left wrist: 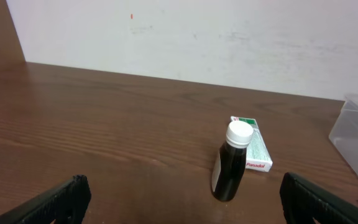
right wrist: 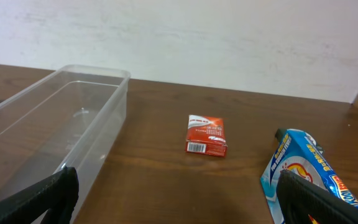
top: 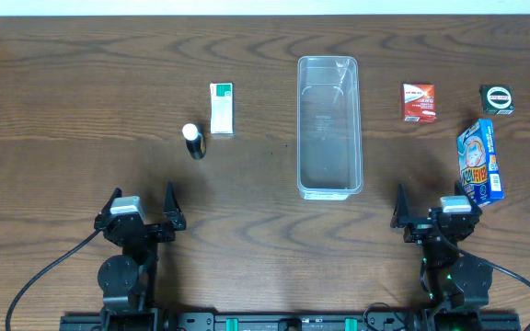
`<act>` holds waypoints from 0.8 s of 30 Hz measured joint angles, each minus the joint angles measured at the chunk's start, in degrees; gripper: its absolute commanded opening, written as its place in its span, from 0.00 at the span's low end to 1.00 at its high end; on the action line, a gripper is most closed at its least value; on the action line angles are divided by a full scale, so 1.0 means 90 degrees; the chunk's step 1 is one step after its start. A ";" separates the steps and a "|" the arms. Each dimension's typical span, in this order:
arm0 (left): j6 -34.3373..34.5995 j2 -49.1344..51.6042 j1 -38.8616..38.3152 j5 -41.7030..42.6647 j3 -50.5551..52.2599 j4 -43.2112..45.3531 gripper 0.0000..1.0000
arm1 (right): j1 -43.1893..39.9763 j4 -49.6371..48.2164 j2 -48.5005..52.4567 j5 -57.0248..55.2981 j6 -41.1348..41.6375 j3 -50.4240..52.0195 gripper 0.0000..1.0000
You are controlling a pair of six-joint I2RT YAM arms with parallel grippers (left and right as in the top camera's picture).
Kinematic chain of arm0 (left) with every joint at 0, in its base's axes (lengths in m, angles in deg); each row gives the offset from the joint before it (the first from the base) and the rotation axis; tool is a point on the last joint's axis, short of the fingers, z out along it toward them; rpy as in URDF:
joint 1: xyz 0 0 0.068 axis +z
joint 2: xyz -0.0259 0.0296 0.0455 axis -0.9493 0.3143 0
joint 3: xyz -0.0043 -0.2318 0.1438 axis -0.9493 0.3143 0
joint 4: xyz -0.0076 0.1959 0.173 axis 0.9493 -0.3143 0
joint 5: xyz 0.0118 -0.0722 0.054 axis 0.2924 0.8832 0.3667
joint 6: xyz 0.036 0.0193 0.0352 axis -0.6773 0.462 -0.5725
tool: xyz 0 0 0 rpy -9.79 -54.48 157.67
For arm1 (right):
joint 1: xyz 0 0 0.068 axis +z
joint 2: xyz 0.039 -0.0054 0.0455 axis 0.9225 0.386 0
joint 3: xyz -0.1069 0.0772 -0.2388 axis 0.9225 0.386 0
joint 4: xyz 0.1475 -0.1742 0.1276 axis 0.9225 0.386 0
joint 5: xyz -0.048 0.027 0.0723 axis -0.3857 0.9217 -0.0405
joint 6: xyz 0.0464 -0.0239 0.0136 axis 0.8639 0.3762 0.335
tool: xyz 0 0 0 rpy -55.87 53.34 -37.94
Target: Pack container
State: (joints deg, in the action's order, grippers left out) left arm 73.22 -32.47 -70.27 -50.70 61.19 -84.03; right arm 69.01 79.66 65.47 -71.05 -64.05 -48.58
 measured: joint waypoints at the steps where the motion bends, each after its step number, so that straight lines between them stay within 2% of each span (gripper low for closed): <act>1: 0.0000 0.0000 0.0000 -0.0002 0.0000 0.0000 0.98 | 0.0000 0.0000 0.0000 0.0000 0.0000 0.0000 0.99; 24: 0.0000 0.0000 0.0000 -0.0002 0.0000 0.0000 0.98 | 0.0000 -0.0017 -0.0002 0.0143 0.0138 0.0000 0.99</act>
State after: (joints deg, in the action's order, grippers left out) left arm 73.22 -32.47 -70.27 -50.72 61.19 -84.03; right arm 69.01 79.51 65.45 -69.76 -62.80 -48.58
